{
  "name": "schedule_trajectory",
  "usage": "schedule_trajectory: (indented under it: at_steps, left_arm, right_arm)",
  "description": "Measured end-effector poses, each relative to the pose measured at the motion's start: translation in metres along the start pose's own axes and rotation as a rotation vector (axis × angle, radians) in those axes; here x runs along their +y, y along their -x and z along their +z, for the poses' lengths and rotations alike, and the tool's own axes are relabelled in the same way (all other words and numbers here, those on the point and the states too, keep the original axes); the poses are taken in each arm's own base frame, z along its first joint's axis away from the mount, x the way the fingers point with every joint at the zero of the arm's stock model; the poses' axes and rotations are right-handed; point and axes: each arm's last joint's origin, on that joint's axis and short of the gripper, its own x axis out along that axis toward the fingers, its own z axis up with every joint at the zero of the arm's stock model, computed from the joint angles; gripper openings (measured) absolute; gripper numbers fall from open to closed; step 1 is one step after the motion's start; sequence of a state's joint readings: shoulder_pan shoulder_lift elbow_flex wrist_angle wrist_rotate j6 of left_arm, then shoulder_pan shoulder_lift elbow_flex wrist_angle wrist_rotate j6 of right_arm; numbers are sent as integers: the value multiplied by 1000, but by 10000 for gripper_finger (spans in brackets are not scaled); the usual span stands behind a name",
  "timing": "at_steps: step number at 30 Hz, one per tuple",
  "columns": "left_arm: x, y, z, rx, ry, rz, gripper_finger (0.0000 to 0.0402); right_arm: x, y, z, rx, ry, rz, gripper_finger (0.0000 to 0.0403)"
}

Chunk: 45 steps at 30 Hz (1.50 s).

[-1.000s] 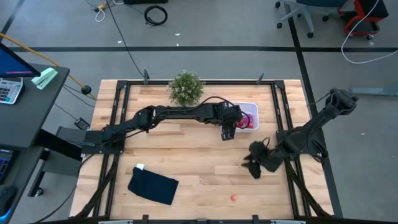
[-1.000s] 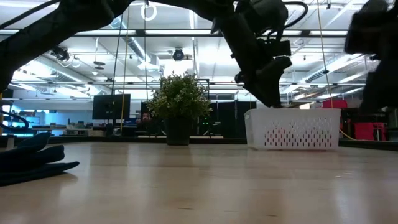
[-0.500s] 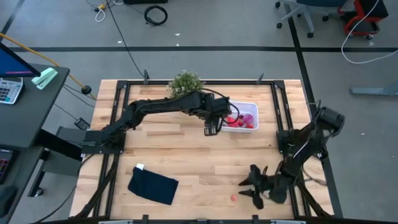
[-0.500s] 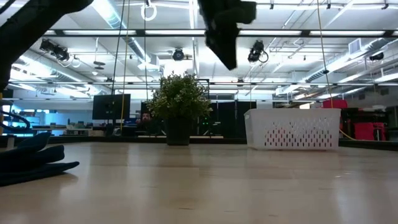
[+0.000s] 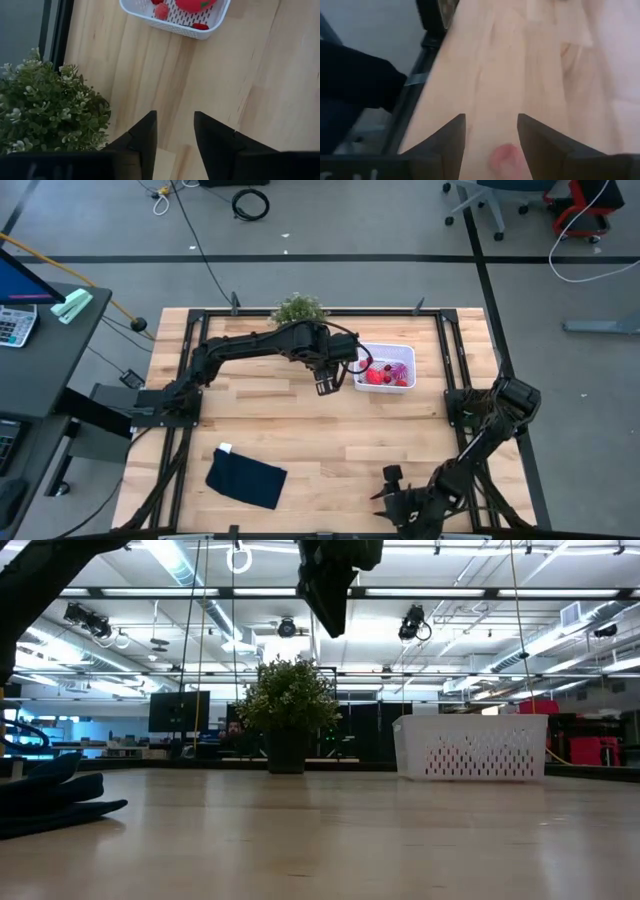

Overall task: Pick and placing Produce into tupperware
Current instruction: Put the peach into the bin

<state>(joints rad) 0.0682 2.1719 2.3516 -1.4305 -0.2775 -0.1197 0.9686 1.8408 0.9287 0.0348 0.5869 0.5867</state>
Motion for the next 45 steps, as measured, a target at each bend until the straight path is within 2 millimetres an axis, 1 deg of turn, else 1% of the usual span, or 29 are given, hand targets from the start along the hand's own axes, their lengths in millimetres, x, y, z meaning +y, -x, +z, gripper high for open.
schedule_trajectory:
  at_steps: [3, 6, 9, 15, 23, 28, 33, 38, 42, 45]
  left_arm:
    - [-1, 0, 0, -1, 0, 0, 131]
    - [-1, 0, 0, -1, 0, 0, 130]
    - [-1, 0, 0, 0, -1, 0, 132]
    - [-1, 0, 0, -2, -1, -1, 137]
    - [-3, 1, 0, -4, -1, -2, 126]
    - [-5, 2, 0, -4, 15, -4, 129]
    - [-5, 2, 0, -6, 16, -4, 132]
    - [-5, 2, 0, -6, 16, -4, 125]
    - [-5, 2, 0, -6, 16, -4, 122]
    - [-5, 1, 0, -7, 16, -4, 124]
  right_arm:
    - [-3, 0, -8, 37, -66, 13, 187]
    - [-9, -2, -18, 63, -110, -7, 187]
    - [-13, -2, -24, 75, -142, -24, 187]
    - [-16, -3, -24, 63, -135, -43, 188]
    - [-17, -5, -23, 65, -157, -45, 188]
    - [-15, -14, -31, 75, -185, -36, 188]
    - [-16, -17, -29, 78, -193, -29, 185]
    - [-16, -17, -29, 79, -191, -34, 162]
    - [-18, -16, -29, 82, -186, -48, 122]
    - [-21, -9, -25, 91, -165, -73, 91]
